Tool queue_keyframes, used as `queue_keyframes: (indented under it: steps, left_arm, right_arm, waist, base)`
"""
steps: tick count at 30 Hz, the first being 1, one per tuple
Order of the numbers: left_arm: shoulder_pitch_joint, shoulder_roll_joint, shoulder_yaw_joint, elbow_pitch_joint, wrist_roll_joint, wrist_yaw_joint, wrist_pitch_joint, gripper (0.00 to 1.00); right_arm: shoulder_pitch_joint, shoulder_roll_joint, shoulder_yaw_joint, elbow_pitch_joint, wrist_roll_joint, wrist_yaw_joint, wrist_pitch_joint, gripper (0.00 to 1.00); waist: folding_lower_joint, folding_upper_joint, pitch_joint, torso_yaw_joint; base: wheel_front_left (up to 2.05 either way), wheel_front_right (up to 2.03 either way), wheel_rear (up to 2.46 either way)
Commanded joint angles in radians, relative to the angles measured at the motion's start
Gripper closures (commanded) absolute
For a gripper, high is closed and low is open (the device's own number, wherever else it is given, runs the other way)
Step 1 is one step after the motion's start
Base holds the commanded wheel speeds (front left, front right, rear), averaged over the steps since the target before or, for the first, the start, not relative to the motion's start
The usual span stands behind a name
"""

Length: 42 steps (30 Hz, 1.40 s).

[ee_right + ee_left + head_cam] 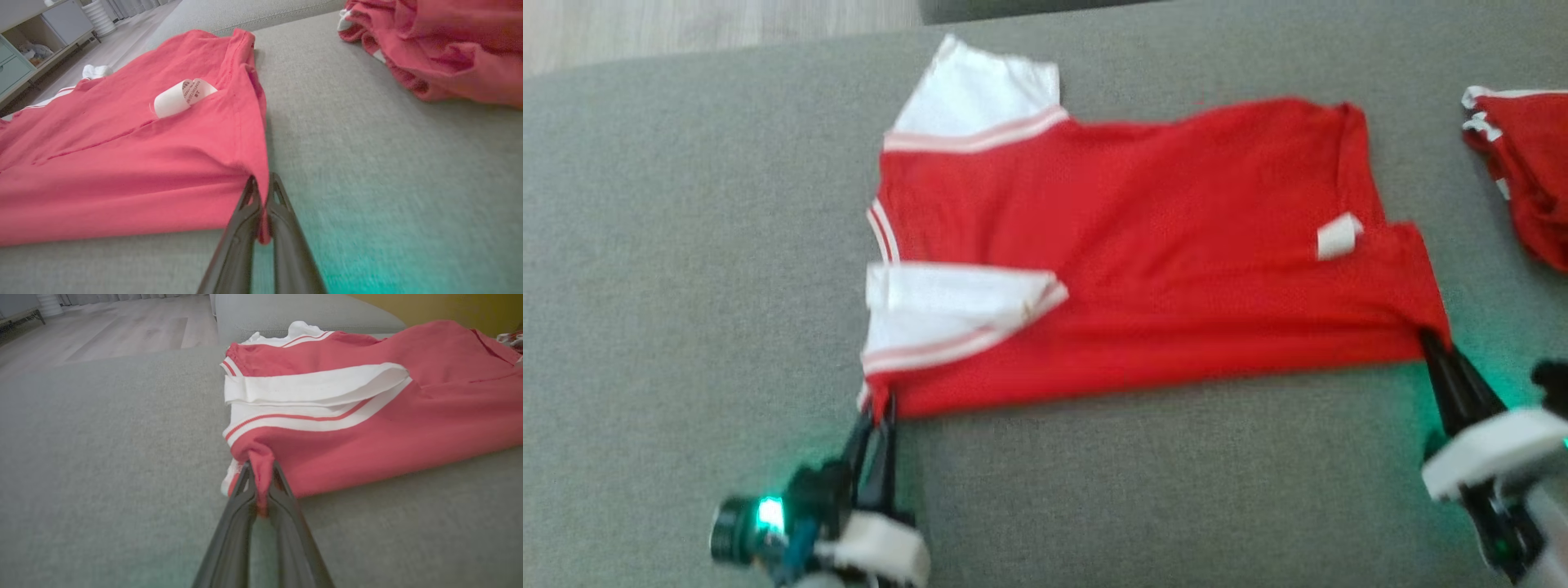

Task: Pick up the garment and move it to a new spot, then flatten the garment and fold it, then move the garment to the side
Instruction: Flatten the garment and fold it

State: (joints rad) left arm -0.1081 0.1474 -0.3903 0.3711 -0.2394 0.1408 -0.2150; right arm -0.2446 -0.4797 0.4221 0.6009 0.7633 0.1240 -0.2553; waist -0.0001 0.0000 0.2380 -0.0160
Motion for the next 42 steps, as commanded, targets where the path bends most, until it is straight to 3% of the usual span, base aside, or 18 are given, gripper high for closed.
queue_keyframes:
  steps: [1, 8, 9, 10, 11, 12, 17, 20, 22, 23, 24, 27, 32, 36, 42]
  left_arm:
    - [0.025, 0.029, 0.031, -0.049, -0.009, 0.014, 0.002, 1.00]
    - [0.130, 0.052, 0.013, -0.167, -0.017, 0.023, 0.044, 1.00]
    - [0.138, 0.053, 0.009, -0.182, -0.021, 0.019, 0.054, 1.00]
    - [0.144, 0.053, 0.004, -0.193, -0.026, 0.015, 0.064, 1.00]
    - [0.147, 0.055, 0.001, -0.199, -0.029, 0.011, 0.073, 0.65]
    - [0.147, 0.058, -0.002, -0.203, -0.030, 0.009, 0.083, 0.00]
    - [0.108, 0.071, 0.013, -0.261, -0.043, 0.008, 0.122, 0.00]
    - [-0.053, 0.121, 0.026, -0.347, -0.023, -0.028, 0.194, 0.00]
    - [-0.192, 0.155, 0.013, -0.373, -0.003, -0.079, 0.271, 0.00]
    - [-0.351, 0.174, -0.008, -0.369, -0.016, -0.158, 0.380, 0.00]
    - [-0.433, 0.180, -0.020, -0.354, -0.028, -0.199, 0.439, 0.00]
    - [-0.673, 0.189, -0.047, -0.264, -0.083, -0.253, 0.610, 0.00]
    - [-0.972, 0.206, -0.095, -0.048, -0.178, -0.270, 0.862, 0.00]
    - [-1.102, 0.250, -0.135, 0.108, -0.208, -0.271, 1.011, 0.00]
    - [-1.169, 0.314, -0.164, 0.235, -0.195, -0.271, 1.077, 0.00]
  right_arm:
    - [0.039, -0.051, -0.002, -0.031, 0.011, 0.007, -0.006, 1.00]
    - [0.150, -0.095, -0.029, -0.101, 0.026, 0.007, -0.004, 1.00]
    - [0.163, -0.095, -0.028, -0.111, 0.033, 0.007, 0.003, 0.71]
    - [0.174, -0.095, -0.028, -0.120, 0.037, 0.007, 0.008, 0.00]
    - [0.183, -0.095, -0.030, -0.126, 0.035, 0.007, 0.011, 0.00]
    - [0.189, -0.097, -0.031, -0.132, 0.028, 0.007, 0.011, 0.00]
    - [0.208, -0.102, -0.060, -0.205, 0.016, 0.007, 0.006, 0.00]
    - [0.200, -0.116, -0.105, -0.275, -0.007, 0.007, 0.000, 0.00]
    - [0.186, -0.116, -0.122, -0.303, -0.022, 0.007, 0.000, 0.00]
    - [0.165, -0.116, -0.122, -0.329, -0.038, 0.007, 0.007, 0.00]
    - [0.152, -0.115, -0.121, -0.342, -0.044, 0.007, 0.012, 0.00]
    - [0.104, -0.113, -0.110, -0.379, -0.057, 0.007, 0.028, 0.00]
    - [0.025, -0.103, -0.075, -0.412, -0.067, 0.007, 0.037, 0.00]
    - [-0.029, -0.084, -0.038, -0.413, -0.068, 0.007, 0.033, 0.00]
    - [-0.071, -0.069, -0.002, -0.394, -0.051, 0.007, 0.018, 0.00]
  waist:
    - [0.0001, 0.0000, -0.009, 0.000]
    - [0.0001, 0.0000, -0.014, 0.004]
    - [0.0001, 0.0000, -0.014, 0.004]
    - [0.0001, 0.0000, -0.015, 0.006]
    - [0.0001, 0.0000, -0.016, 0.007]
    - [0.0001, 0.0000, -0.017, 0.007]
    - [0.0001, 0.0000, -0.011, -0.004]
    - [0.0001, 0.0000, 0.030, -0.017]
    - [0.0001, 0.0000, 0.062, -0.024]
    - [0.0001, 0.0000, 0.100, -0.036]
    - [0.0001, 0.0000, 0.119, -0.044]
    - [0.0001, 0.0000, 0.183, -0.077]
    - [0.0001, 0.0000, 0.273, -0.140]
    - [0.0001, 0.0000, 0.321, -0.193]
    - [0.0001, 0.0000, 0.357, -0.243]
  base:
    - [0.00, 0.00, 0.00]
    - [0.00, 0.00, 0.00]
    - [0.00, 0.00, 0.00]
    - [0.00, 0.00, 0.00]
    - [0.00, 0.00, 0.00]
    - [0.00, 0.00, 0.00]
    - [0.00, 0.00, 0.00]
    - [0.00, 0.00, 0.00]
    - [0.00, 0.00, 0.00]
    - [0.00, 0.00, 0.00]
    - [0.00, 0.00, 0.00]
    - [0.00, 0.00, 0.00]
    - [0.00, 0.00, 0.00]
    - [0.00, 0.00, 0.00]
    - [0.00, 0.00, 0.00]
